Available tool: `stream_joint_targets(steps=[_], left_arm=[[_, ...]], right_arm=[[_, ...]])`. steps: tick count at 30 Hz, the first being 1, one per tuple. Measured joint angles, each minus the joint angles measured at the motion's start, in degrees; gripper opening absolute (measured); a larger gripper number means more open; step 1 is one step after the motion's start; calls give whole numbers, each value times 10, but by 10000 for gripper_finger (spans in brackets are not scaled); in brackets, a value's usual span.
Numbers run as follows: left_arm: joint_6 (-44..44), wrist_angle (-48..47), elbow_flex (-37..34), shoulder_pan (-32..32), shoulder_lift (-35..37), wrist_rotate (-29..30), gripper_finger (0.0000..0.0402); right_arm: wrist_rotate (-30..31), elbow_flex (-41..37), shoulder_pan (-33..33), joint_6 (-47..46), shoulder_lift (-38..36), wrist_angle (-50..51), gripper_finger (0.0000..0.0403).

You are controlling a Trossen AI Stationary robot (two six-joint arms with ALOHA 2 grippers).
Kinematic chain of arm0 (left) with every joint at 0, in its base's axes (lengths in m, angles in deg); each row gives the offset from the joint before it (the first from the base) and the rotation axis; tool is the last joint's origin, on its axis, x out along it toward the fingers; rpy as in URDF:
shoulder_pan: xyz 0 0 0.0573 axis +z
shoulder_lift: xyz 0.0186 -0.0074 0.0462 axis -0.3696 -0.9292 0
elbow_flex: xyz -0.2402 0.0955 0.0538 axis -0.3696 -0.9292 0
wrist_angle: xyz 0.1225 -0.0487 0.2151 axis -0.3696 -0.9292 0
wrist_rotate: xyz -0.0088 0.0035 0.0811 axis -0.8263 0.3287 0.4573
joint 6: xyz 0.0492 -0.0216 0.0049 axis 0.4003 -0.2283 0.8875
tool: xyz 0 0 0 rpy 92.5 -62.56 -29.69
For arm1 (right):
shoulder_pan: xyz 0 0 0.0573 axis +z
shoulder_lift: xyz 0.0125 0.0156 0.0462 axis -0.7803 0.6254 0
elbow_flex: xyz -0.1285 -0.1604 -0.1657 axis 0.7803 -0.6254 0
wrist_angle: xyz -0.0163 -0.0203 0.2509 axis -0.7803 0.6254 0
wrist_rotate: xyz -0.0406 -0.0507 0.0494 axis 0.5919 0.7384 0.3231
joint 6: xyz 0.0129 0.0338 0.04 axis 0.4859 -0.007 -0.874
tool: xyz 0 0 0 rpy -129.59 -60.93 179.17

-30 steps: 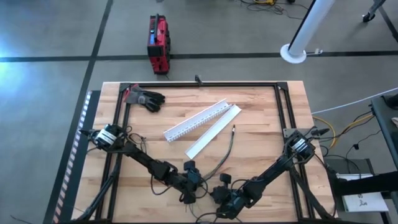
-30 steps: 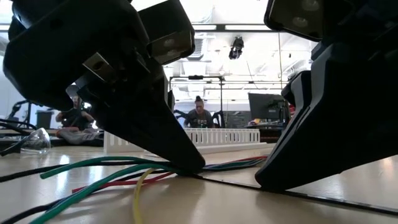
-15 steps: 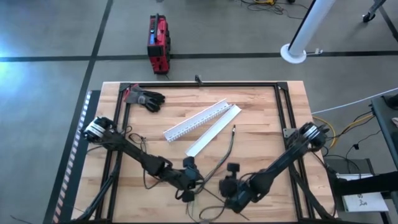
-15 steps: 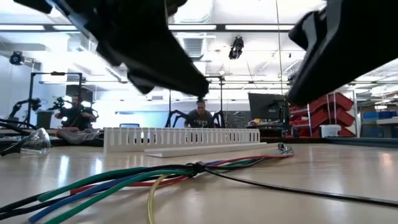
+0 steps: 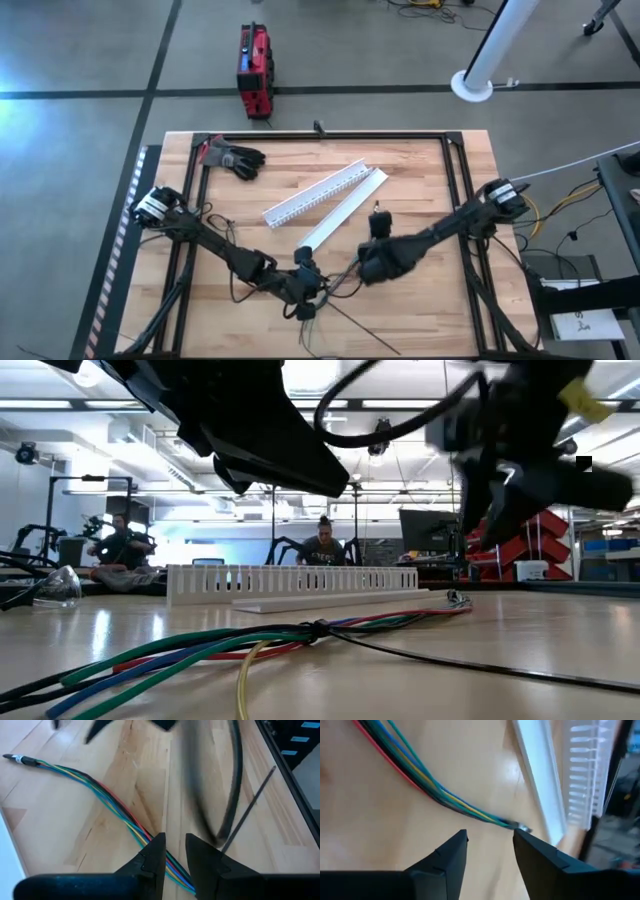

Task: Ziptie cables
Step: Insert the bundled colored cable into the white cable duct

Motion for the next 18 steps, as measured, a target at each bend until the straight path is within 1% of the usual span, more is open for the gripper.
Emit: stream_joint_targets(steps=[4,9,15,18], left_arm=[[0,4,0,0,0,-1,59],[0,4,0,0,0,0,59],[0,8,1,0,0,0,59],[-1,8,1,0,0,0,59]], right_arm=[[0,-26,-53,148,5,0,153],[0,-66,-115,300,5,-30,144],[1,-109,-172,464,5,-85,126],[0,-123,-193,522,5,-128,117]])
